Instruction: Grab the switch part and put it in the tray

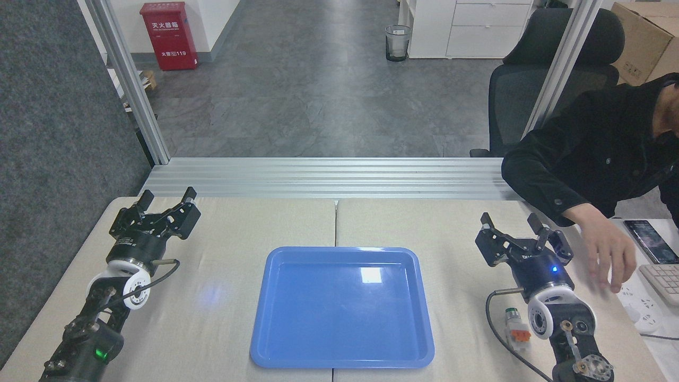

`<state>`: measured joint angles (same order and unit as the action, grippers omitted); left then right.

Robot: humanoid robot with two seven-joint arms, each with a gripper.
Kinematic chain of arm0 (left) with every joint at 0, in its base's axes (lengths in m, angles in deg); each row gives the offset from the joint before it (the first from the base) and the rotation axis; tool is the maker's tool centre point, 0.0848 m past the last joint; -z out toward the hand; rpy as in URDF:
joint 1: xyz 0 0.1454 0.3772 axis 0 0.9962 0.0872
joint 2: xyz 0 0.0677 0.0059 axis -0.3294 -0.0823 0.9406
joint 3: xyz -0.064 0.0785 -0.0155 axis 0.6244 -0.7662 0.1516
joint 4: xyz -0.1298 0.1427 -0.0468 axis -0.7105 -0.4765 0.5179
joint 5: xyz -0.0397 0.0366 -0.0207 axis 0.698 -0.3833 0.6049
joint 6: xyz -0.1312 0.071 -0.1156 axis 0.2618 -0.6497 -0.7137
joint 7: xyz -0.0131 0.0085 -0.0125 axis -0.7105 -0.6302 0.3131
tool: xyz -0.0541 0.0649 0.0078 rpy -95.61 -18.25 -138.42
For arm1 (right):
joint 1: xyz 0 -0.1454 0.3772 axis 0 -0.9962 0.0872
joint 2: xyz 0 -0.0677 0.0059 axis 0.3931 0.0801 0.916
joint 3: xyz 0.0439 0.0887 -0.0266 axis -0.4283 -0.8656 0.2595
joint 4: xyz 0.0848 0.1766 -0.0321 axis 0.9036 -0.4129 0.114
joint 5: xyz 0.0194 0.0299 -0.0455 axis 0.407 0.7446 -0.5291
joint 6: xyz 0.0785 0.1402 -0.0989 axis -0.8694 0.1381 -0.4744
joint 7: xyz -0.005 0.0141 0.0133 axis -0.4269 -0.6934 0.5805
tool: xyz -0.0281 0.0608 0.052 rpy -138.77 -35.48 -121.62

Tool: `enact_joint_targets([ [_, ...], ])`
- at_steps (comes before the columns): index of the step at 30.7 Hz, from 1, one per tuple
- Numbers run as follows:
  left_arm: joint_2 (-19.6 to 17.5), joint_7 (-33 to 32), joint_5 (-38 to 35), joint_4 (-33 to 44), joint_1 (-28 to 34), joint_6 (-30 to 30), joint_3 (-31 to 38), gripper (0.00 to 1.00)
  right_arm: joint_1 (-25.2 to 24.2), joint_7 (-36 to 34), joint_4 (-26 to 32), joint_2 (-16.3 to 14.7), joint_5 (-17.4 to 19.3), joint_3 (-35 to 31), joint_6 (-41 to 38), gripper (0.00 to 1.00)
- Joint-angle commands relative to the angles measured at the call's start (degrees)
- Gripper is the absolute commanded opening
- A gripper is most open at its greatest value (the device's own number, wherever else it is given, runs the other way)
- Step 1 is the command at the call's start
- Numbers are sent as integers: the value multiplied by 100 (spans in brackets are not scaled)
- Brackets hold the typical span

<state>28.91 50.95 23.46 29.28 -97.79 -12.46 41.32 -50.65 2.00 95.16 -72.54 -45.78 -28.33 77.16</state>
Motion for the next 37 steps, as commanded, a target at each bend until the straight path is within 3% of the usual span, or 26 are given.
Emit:
enact_joint_targets([
  [1, 0, -2, 0, 0, 4, 3, 0, 100, 6, -3, 1, 2, -2, -8, 0, 100],
  [37, 0, -2, 0, 0, 4, 3, 0, 100, -3, -12, 1, 37, -2, -8, 9, 100],
])
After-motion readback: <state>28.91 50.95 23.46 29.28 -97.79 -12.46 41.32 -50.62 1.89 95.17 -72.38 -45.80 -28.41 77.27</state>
